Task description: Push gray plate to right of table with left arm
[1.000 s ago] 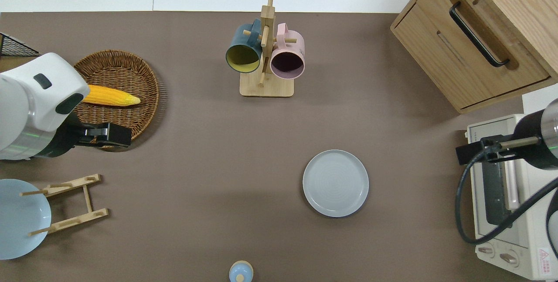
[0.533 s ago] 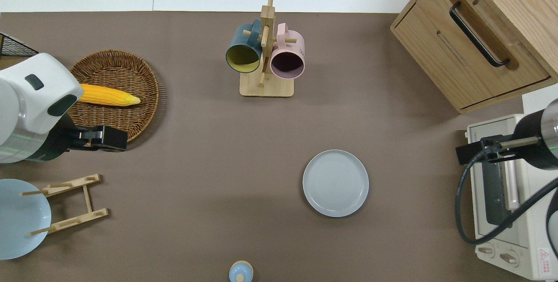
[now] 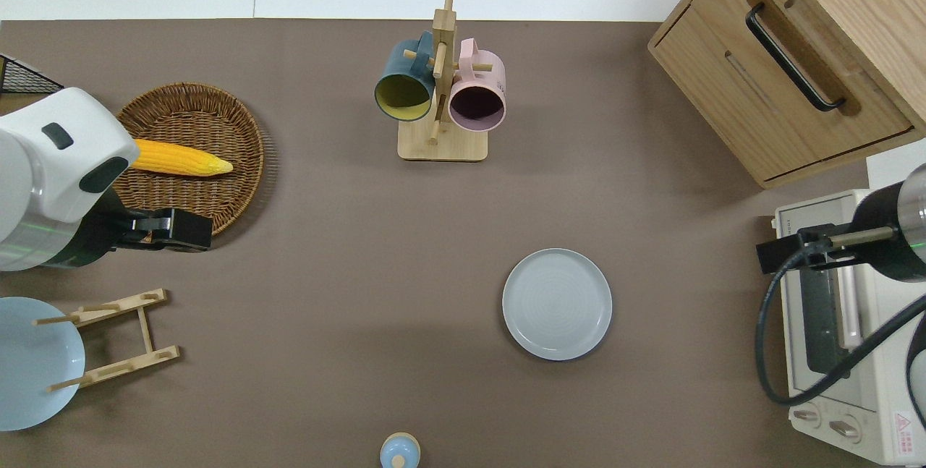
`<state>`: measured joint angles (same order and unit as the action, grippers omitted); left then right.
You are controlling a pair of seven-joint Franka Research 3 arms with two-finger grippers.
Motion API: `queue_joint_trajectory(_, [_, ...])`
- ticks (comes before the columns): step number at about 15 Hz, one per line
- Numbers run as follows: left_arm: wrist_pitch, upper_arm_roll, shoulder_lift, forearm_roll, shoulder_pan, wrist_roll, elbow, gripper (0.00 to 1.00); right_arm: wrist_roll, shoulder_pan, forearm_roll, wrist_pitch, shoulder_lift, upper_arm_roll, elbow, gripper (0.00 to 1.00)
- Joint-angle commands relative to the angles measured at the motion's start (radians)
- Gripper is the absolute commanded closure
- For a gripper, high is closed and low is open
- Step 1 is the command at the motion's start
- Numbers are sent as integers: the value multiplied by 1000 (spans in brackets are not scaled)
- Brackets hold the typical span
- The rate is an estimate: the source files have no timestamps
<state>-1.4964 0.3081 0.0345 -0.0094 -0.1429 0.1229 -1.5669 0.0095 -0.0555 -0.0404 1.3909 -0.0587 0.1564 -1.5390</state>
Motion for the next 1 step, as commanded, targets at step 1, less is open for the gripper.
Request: queue_joint_trajectory(1, [21, -1, 1, 12, -1, -6, 15, 5, -8, -1, 2, -6, -10, 0, -4, 5])
